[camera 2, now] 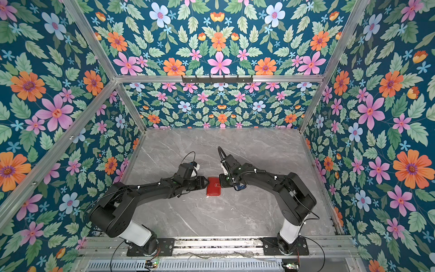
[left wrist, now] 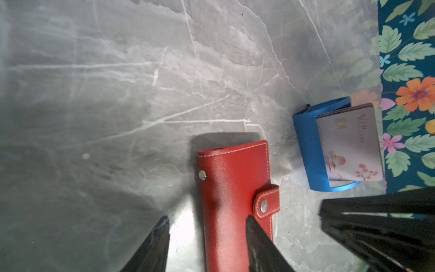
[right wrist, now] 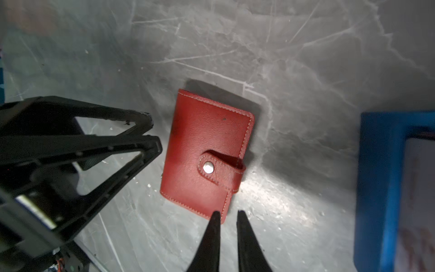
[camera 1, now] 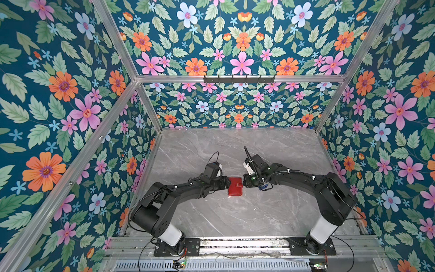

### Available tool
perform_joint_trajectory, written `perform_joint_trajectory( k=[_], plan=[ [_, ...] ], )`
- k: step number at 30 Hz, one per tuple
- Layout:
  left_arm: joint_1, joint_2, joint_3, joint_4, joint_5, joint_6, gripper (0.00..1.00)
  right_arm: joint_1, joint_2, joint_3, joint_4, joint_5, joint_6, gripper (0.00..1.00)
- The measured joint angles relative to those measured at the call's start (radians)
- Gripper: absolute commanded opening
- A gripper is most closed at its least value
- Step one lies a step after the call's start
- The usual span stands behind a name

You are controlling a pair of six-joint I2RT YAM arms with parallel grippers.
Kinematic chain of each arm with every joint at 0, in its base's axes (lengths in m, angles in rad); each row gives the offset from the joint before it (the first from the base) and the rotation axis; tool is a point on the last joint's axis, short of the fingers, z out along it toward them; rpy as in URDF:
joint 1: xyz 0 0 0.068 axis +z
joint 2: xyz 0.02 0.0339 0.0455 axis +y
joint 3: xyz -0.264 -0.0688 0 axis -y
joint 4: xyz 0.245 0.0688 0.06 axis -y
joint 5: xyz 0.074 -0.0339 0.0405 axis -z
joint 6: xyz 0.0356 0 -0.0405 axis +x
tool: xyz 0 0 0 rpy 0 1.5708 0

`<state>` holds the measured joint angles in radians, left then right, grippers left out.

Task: Insert credit cards into a card holder
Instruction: Pick up the card holder from the center of the table, then open the button on the card holder.

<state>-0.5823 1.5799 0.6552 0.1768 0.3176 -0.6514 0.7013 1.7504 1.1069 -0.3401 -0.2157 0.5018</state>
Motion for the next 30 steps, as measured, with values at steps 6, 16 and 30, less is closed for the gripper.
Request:
perform_joint_trajectory(
  k=[6, 16, 30],
  plan=[
    [-0.006, 0.032, 0.004, 0.026, 0.017, -0.008, 0.50, 0.000, 0.074, 0.026, 0.050, -0.011, 0.026, 0.14],
    [-0.016, 0.058, -0.001, 0.085, 0.046, -0.029, 0.43, 0.000, 0.132, 0.038, 0.067, -0.009, 0.051, 0.14],
    [-0.033, 0.032, 0.010, 0.075, 0.054, -0.056, 0.00, 0.030, 0.084, 0.032, 0.068, 0.016, 0.061, 0.32]
  ],
)
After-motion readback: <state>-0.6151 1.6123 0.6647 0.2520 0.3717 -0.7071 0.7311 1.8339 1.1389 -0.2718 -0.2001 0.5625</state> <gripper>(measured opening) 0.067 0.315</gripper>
